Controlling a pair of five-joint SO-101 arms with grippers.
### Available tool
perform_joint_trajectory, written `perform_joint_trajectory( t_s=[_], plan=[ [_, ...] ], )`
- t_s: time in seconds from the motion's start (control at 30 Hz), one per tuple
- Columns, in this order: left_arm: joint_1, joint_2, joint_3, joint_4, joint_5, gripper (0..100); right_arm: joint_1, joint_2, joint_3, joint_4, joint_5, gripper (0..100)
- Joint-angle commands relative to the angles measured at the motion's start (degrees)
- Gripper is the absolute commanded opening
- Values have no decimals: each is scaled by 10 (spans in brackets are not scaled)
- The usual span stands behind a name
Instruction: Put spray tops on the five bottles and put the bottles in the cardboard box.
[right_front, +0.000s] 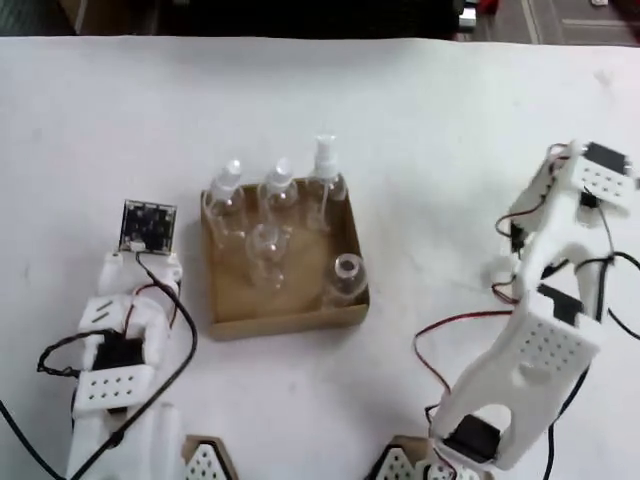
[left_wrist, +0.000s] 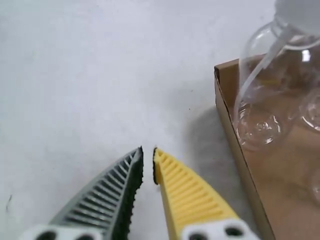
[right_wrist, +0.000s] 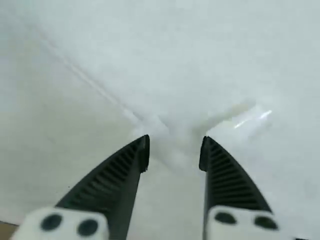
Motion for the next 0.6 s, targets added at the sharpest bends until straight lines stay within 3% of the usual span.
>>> perform_joint_trajectory(
  t_s=[0.0, 0.57],
  plan=[
    [7, -4, -4, -17, -8, 42, 44, -75, -10, 36, -25, 147],
    [24, -4, -4, -13, -8, 42, 102, 8, -9, 58, -30, 145]
  ],
)
